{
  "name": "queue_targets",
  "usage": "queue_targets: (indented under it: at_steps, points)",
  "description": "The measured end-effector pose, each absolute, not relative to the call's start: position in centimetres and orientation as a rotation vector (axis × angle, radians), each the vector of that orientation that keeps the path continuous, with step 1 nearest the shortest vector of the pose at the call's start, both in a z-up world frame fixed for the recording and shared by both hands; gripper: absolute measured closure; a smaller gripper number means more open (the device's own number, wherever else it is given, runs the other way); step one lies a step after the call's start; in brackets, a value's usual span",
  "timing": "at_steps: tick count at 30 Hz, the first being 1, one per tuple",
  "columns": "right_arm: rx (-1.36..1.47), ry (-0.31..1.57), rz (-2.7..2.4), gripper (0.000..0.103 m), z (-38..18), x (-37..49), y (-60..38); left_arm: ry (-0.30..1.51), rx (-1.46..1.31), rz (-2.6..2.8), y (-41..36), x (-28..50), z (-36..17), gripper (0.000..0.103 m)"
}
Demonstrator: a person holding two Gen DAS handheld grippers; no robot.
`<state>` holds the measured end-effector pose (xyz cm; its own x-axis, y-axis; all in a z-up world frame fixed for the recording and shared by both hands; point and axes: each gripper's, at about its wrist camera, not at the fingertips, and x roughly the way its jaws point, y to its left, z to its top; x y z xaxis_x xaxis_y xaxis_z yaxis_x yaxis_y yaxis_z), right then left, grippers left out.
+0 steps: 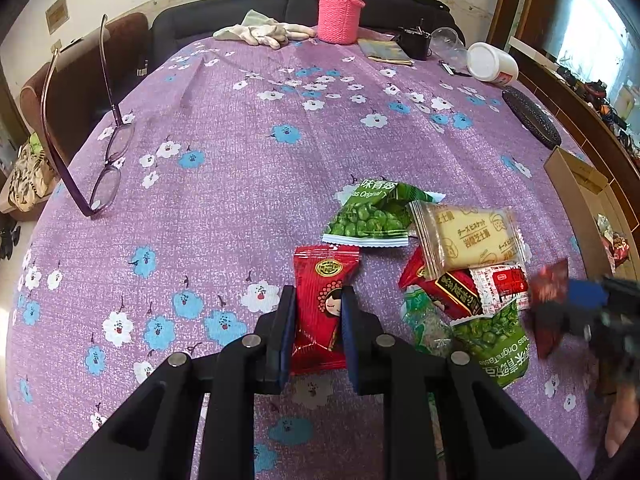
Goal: Organize snacks
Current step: 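Grasp the red face-printed candy with the left gripper while the right gripper grasps a red-brown packet, then lift both held packets up from the snack pile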
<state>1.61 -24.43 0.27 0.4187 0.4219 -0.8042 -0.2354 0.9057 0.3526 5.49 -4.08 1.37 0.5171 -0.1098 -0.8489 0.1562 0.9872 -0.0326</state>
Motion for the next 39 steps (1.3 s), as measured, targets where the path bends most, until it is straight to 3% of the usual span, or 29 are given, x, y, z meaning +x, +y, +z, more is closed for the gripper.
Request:
queue_targets:
  at_steps: [6,7,10,20,39]
  points:
    - [0.033,1.043,0.299,0.05,0.0,0.5,-23.1,1.005,0.07,-0.152,-4.3,5.3,1.4,0.082]
    - [0.031,1.034,0.292,0.06,-0.2,0.3,-23.2,1.003,0.069,-0.152,-4.2,5.3,1.4,0.082]
    - [0.036,0.999,0.296,0.064,-0.4,0.0,-23.7,0.995,0.069,-0.146,-4.3,5.3,1.4,0.083]
    - [0.166,0.806,0.349,0.064,1.8,-1.0,-24.7,1.023,-0.105,-0.263,-3.2,6.0,1.4,0.084]
    - [0.286,0.786,0.366,0.064,2.1,-1.0,-26.4,0.977,-0.13,-0.36,-4.8,5.5,2.6,0.084]
